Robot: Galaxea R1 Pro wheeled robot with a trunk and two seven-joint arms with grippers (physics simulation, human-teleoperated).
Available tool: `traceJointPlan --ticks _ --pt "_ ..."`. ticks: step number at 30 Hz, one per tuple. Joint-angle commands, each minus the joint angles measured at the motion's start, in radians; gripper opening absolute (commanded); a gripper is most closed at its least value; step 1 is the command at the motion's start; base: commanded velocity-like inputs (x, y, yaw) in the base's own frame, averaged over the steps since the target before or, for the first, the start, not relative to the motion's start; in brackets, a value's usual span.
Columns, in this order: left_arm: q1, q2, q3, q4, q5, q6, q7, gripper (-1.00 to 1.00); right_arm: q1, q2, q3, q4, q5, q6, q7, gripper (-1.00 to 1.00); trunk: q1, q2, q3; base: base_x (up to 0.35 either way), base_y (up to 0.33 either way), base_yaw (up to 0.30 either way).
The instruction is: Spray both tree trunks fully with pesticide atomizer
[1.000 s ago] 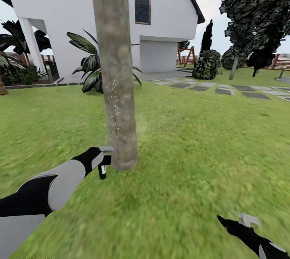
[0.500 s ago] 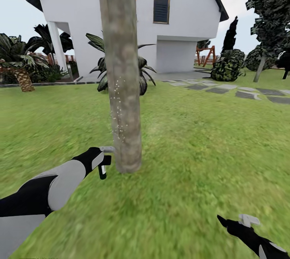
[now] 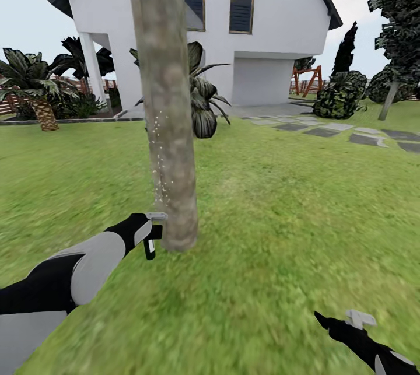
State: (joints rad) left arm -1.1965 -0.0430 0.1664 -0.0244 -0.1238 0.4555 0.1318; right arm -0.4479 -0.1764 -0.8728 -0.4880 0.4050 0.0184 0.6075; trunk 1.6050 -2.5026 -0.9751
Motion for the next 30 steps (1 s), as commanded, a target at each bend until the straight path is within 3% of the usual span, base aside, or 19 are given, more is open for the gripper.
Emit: traceJointPlan --ticks 1,13,30 --pt "0.000 0.000 -0.001 0.000 0.000 0.000 0.000 -1.00 0.000 0.000 0.000 0.000 0.000 0.000 0.000 1.00 0.000 0.000 0.000 0.000 -0.321 0.150" --pt "0.000 0.000 -0.001 0.000 0.000 -0.001 0.000 -1.00 0.000 0.000 0.000 0.000 0.000 0.000 0.000 1.00 0.000 0.000 0.000 0.024 -0.321 0.271" --pt "0.000 0.000 -0.001 0.000 0.000 -0.001 0.000 -1.00 0.000 0.000 0.000 0.000 0.001 0.000 0.000 1.00 0.000 0.000 0.000 0.133 -0.318 0.282"
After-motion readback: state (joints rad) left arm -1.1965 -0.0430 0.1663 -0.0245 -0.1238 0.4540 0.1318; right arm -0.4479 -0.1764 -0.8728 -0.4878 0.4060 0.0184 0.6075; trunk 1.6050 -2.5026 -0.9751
